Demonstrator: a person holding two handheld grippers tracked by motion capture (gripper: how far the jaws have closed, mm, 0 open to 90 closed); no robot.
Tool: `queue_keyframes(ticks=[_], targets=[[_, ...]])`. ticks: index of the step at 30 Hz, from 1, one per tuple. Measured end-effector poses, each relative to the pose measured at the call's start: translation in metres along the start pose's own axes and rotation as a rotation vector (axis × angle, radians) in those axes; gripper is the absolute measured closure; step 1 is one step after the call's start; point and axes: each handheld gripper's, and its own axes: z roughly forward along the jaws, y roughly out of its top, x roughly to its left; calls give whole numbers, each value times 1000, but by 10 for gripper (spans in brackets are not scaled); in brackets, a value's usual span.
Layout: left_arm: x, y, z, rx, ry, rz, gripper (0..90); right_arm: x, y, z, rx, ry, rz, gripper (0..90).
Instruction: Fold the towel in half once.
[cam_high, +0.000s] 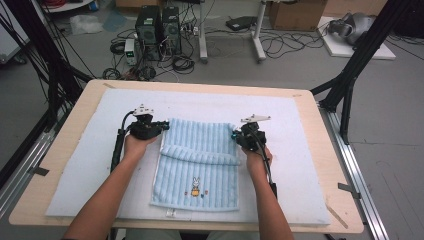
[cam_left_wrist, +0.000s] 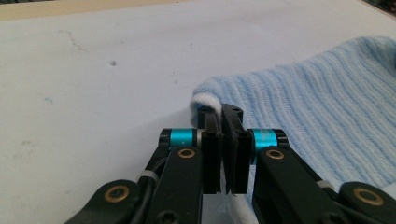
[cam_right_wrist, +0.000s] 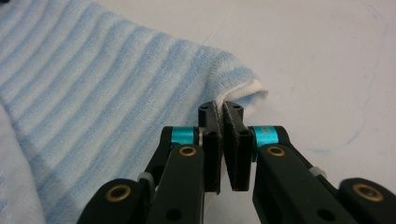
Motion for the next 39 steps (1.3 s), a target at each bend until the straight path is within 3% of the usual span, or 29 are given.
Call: queue_keyframes(ticks=[9,13,17,18,19,20,21,22,23,25,26,28,34,39], targets=[[7,20,12,-1,17,7,862,-7,13,10,-34,-52,2,865],[9,19,15,-29,27,11,862,-12,19,17,-46,-69,4,865],[10,14,20,27,26,10,855,-11,20,22,-31,-82,-9,866],[10,13,21,31,24,6,745,-10,18,25,-8,-90,-3,851],[11,13,22,29,13,-38,676,-11,17,26,1,-98,2,813],[11,13,22,29,13,-38,615,-11,17,26,1,-98,2,813],[11,12,21,41,16,-51,535,-14,16,25,2,-105,36,662],[12,12,20,59,14,-69,535,-14,16,25,2,-105,36,662],[13,11,19,79,1,-85,477,-15,16,22,-1,-100,57,622],[14,9,15,103,-20,-91,464,-18,16,16,-27,-90,60,580],[13,8,11,83,-27,-90,474,-20,16,8,-54,-67,60,545],[11,6,5,40,-29,-79,497,-20,16,5,-63,-57,56,541],[4,0,-5,29,-80,-38,533,-21,7,-10,-67,4,34,533],[-5,-10,-6,65,-111,-7,564,-20,-3,-23,-65,62,39,535]])
